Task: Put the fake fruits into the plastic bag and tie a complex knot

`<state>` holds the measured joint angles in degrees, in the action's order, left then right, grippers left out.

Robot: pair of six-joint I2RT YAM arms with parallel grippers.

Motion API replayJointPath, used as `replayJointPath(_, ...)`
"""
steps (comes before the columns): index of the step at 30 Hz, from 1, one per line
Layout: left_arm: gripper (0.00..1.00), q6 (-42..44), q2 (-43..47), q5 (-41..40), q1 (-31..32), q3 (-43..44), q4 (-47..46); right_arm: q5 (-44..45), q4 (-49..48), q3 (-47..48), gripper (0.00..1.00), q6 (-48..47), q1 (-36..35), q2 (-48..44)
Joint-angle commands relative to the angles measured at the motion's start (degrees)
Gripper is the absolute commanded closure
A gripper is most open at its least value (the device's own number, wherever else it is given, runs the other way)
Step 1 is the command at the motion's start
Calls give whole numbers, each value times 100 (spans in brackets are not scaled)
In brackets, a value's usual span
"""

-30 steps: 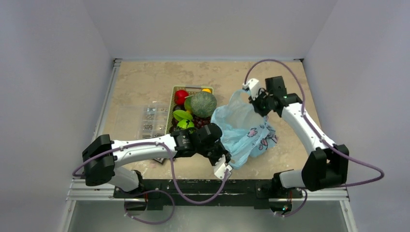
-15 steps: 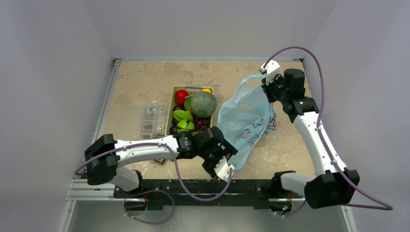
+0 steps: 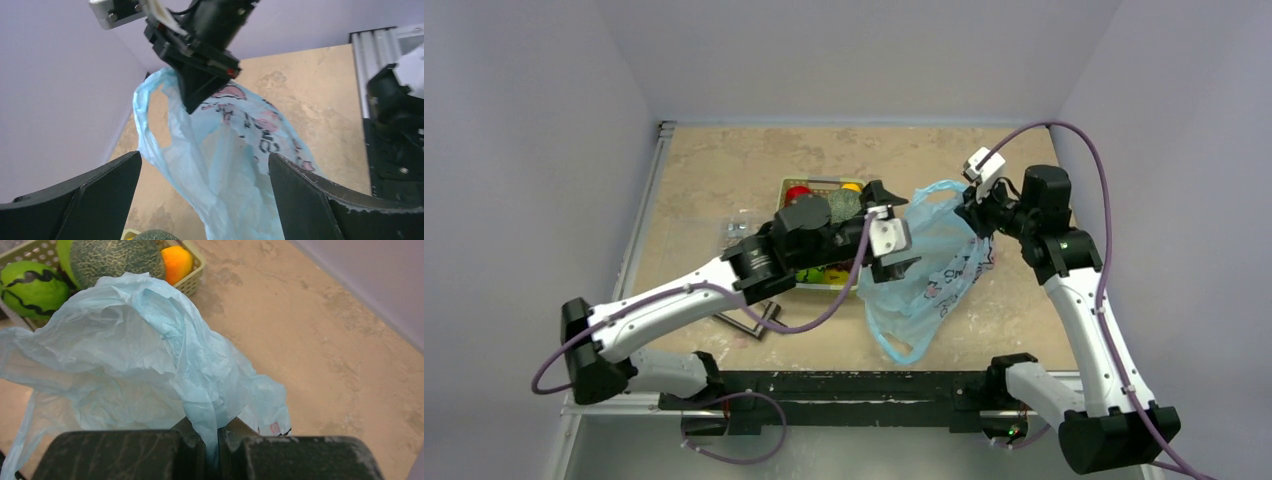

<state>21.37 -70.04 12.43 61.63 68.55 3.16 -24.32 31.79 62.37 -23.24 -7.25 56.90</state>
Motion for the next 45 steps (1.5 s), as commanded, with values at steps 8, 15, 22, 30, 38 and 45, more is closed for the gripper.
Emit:
replayJointPath(8,38,914,-1931,-14,-226,706,-363,-1713,1682,439,76,-629,-75,-250)
replayJointPath(15,100,1800,-276,1149,-380,-2020,-1537,-2531,3370,1424,10,-1160,517,134)
replayJointPath(22,100,3984,489,1503,467,-3614,-1831,-2604,2604,1494,1,-69,1030,769)
replayJointPath(30,100,5257,334,1462,944,-4067,-2410,-1999,2739,493,1,-893,925,1763)
replayJointPath(38,100,5641,40,1483,983,-3855,-2482,-1998,2276,740,1,-632,113,1745)
replayJointPath(45,100,5698,-4,1473,983,-3763,-2476,-1024,1851,225,1,-909,-384,2149)
